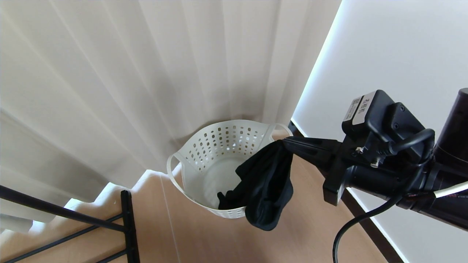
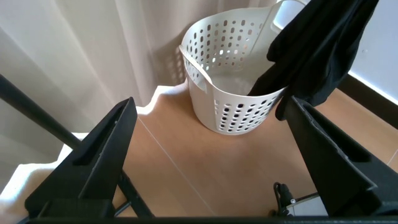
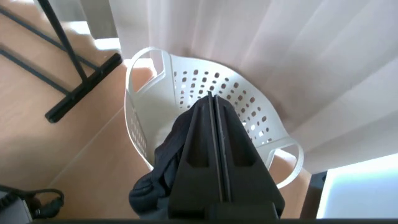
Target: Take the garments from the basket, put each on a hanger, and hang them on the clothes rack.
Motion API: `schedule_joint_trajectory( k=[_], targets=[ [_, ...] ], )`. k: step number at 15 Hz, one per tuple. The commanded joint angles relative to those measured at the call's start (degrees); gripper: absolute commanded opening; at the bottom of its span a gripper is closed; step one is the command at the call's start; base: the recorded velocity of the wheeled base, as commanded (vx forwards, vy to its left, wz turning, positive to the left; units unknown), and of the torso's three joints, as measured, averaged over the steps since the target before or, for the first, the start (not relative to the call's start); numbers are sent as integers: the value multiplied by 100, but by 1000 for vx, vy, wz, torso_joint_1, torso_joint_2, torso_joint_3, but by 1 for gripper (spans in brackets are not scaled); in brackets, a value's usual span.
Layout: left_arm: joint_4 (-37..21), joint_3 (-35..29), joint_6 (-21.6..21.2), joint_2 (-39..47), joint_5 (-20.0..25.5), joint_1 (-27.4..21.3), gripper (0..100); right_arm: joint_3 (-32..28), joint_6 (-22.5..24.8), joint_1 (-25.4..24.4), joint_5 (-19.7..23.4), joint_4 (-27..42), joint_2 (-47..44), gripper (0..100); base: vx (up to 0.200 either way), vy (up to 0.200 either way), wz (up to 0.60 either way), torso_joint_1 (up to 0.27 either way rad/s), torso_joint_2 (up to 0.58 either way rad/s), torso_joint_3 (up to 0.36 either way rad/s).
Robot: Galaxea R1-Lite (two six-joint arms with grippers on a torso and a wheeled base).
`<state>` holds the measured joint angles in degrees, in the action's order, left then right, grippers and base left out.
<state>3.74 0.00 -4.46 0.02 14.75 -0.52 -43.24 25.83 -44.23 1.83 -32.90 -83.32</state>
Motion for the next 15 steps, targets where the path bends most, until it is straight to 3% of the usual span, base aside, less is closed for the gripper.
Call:
schedule_joint_trajectory(
  k=[1,6,11,15],
  targets=[
    [-5,0,7,6,2,0,100,-9,1,-7,2,-14,0,0,0,0,0,0,0,0],
    [-5,0,16,-2,10,0,100,-9,1,-130,-42,-23,0,0,0,0,0,0,0,17],
    [-5,0,16,-2,10,0,100,-9,1,-130,-25,-23,35,0,0,0,0,2,1,177],
    [-5,0,16,-2,2,0,100,-9,1,-130,-25,-23,35,0,0,0,0,-4,-275,-87]
  ],
)
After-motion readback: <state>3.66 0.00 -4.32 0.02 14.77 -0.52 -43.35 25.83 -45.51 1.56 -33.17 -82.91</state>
